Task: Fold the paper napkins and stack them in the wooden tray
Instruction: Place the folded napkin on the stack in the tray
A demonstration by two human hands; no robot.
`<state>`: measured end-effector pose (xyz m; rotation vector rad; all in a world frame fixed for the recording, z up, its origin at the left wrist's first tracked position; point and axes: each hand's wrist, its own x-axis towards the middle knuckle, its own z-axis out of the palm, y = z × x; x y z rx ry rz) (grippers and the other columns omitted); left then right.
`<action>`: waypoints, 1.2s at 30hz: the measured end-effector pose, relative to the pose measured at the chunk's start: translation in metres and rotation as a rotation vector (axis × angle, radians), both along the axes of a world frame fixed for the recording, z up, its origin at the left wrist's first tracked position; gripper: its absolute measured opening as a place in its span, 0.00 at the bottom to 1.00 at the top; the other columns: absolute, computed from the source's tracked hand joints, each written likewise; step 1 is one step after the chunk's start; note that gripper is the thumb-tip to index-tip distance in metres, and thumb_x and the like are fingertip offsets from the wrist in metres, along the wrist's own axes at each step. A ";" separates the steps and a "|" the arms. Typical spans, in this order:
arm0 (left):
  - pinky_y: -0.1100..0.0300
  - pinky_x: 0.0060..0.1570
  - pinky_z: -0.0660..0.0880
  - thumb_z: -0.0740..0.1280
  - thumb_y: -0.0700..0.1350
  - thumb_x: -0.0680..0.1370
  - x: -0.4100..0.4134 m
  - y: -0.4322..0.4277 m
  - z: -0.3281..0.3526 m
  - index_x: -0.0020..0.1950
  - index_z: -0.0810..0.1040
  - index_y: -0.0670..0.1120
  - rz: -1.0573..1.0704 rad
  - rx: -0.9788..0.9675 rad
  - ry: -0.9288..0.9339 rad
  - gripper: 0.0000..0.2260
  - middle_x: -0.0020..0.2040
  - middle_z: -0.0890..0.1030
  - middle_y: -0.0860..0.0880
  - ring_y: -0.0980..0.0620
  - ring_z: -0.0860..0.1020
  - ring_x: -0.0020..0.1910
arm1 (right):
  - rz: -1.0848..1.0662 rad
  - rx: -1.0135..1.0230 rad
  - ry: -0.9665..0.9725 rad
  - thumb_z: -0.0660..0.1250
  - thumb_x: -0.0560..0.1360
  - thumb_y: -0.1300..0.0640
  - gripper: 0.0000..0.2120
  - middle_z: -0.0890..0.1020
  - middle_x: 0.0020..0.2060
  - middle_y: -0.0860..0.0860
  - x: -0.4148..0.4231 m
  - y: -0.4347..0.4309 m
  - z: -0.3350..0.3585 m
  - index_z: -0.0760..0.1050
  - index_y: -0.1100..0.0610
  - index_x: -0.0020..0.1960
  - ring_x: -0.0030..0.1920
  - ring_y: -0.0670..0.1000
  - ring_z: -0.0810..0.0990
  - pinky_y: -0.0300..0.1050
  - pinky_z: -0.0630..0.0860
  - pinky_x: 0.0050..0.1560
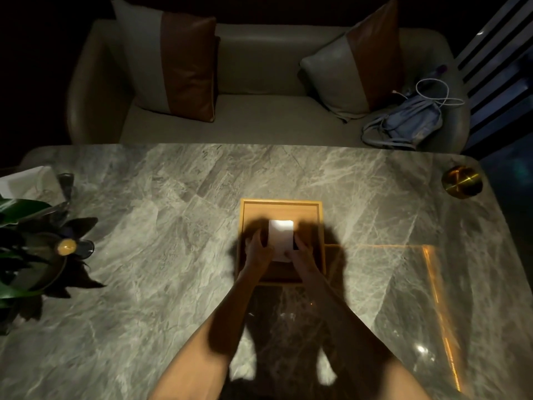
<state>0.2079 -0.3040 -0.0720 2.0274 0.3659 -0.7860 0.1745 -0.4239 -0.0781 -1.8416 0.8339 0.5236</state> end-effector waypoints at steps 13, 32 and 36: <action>0.38 0.66 0.74 0.61 0.29 0.77 -0.006 -0.001 -0.006 0.75 0.68 0.35 -0.063 -0.103 -0.021 0.25 0.70 0.70 0.33 0.35 0.72 0.69 | -0.031 0.056 -0.074 0.62 0.80 0.65 0.27 0.62 0.74 0.62 -0.006 0.004 -0.011 0.64 0.53 0.78 0.71 0.62 0.68 0.60 0.74 0.67; 0.45 0.69 0.73 0.63 0.35 0.79 -0.003 0.004 0.002 0.76 0.68 0.41 -0.144 -0.017 -0.063 0.24 0.72 0.68 0.36 0.37 0.71 0.70 | -0.088 0.060 -0.057 0.64 0.78 0.67 0.30 0.61 0.75 0.61 -0.008 -0.005 -0.004 0.64 0.52 0.78 0.72 0.63 0.66 0.59 0.71 0.70; 0.46 0.65 0.72 0.63 0.41 0.81 -0.001 0.024 0.009 0.72 0.73 0.49 -0.101 0.279 -0.318 0.19 0.66 0.75 0.41 0.41 0.74 0.64 | 0.018 -0.417 -0.370 0.67 0.78 0.61 0.20 0.78 0.65 0.60 -0.028 -0.033 0.007 0.75 0.56 0.70 0.64 0.61 0.76 0.59 0.73 0.65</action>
